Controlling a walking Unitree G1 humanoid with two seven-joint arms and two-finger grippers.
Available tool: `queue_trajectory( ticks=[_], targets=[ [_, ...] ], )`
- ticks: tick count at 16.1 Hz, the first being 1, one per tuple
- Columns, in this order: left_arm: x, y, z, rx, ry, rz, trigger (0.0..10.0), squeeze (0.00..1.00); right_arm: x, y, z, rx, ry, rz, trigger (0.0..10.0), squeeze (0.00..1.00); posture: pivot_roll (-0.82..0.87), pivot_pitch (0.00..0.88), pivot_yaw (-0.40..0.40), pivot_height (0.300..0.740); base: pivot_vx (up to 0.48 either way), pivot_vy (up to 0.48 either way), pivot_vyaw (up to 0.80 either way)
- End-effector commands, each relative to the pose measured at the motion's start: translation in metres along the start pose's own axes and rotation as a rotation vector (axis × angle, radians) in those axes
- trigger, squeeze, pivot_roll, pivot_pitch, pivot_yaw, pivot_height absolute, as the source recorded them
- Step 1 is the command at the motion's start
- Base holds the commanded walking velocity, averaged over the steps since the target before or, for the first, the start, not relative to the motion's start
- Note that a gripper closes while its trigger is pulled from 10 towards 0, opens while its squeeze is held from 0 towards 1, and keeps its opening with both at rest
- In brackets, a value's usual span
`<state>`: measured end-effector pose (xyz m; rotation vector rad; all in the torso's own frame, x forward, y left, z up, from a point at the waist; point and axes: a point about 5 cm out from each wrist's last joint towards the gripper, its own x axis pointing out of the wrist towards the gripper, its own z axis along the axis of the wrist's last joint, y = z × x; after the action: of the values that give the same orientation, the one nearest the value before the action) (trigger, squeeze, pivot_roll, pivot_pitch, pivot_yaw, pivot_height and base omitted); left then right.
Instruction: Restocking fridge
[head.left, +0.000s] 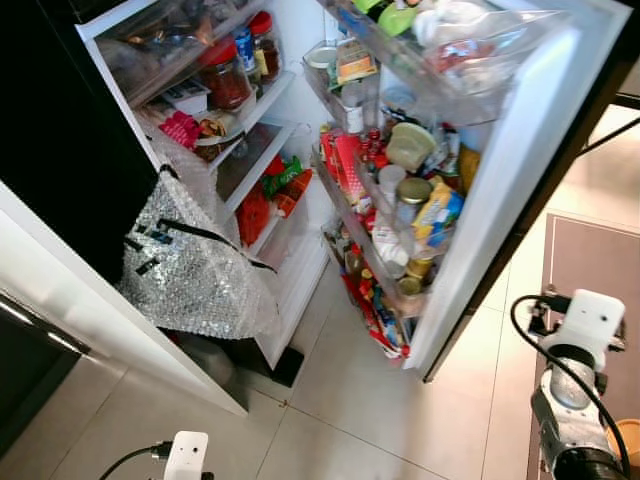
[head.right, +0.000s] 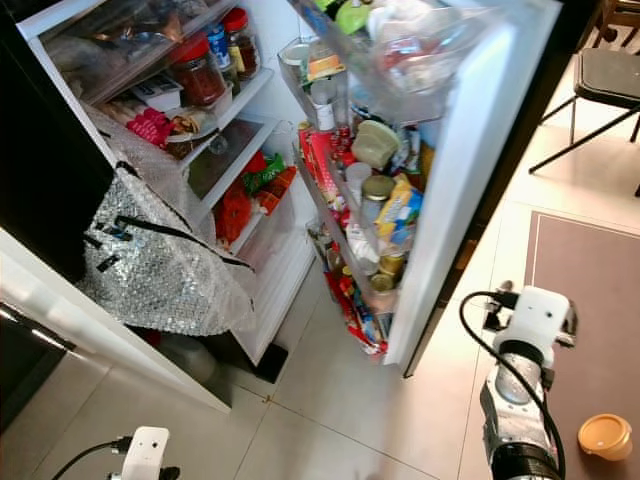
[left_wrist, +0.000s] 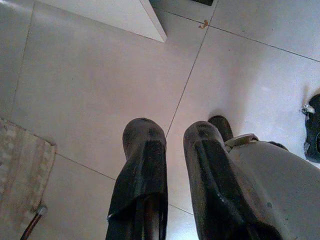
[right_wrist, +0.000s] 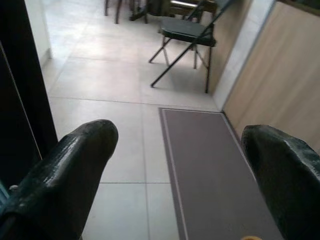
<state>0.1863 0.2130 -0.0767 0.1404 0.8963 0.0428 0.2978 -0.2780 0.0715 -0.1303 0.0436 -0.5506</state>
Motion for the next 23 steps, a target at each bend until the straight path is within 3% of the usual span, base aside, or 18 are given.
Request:
queue_trajectory(
  ticks=[1,6,7,11,15,16,18,19,23],
  targets=[
    [-0.002,0.001,-0.007,0.023,0.026,0.004,10.0,0.00,0.002,0.007,0.006,0.002,-0.014,0.049,10.0,0.00,-0.05,0.136,0.084,0.740,0.000,0.000,0.00],
    [-0.002,0.000,-0.008,0.024,0.027,0.002,10.0,0.00,0.002,0.028,0.017,0.018,-0.038,0.225,10.0,0.00,-0.05,0.135,0.085,0.740,0.000,0.000,0.00],
    [-0.002,0.000,-0.009,0.026,0.032,0.002,10.0,0.00,-0.001,0.049,0.024,-0.001,-0.058,0.404,10.0,0.00,-0.05,0.136,0.085,0.740,0.000,0.000,0.00],
    [-0.002,0.001,-0.010,0.025,0.036,0.005,10.0,0.00,-0.008,0.076,0.036,-0.013,-0.088,0.637,10.0,0.00,-0.05,0.133,0.083,0.740,0.000,0.000,0.00],
    [-0.002,0.002,-0.010,0.026,0.037,0.006,10.0,0.00,-0.028,0.107,0.054,0.032,-0.124,0.954,10.0,0.00,-0.05,0.133,0.083,0.740,0.000,0.000,0.00],
    [-0.002,0.002,-0.010,0.027,0.036,0.007,10.0,0.00,-0.036,0.117,0.063,0.080,-0.146,1.056,10.0,0.00,-0.05,0.132,0.082,0.740,0.000,0.000,0.00],
    [-0.002,0.002,-0.009,0.024,0.034,0.009,10.0,0.00,-0.043,0.125,0.072,0.135,-0.160,1.159,10.0,0.00,-0.05,0.128,0.080,0.740,0.000,0.000,0.00],
    [-0.002,0.002,-0.009,0.023,0.033,0.009,10.0,0.00,-0.053,0.133,0.078,0.159,-0.165,1.275,10.0,0.00,-0.05,0.127,0.078,0.740,0.000,0.000,0.00],
    [-0.002,0.000,-0.008,0.018,0.029,0.009,10.0,0.00,-0.085,0.144,0.078,0.168,-0.126,1.553,10.0,0.00,-0.04,0.122,0.076,0.740,0.000,0.000,0.00]
  ],
)
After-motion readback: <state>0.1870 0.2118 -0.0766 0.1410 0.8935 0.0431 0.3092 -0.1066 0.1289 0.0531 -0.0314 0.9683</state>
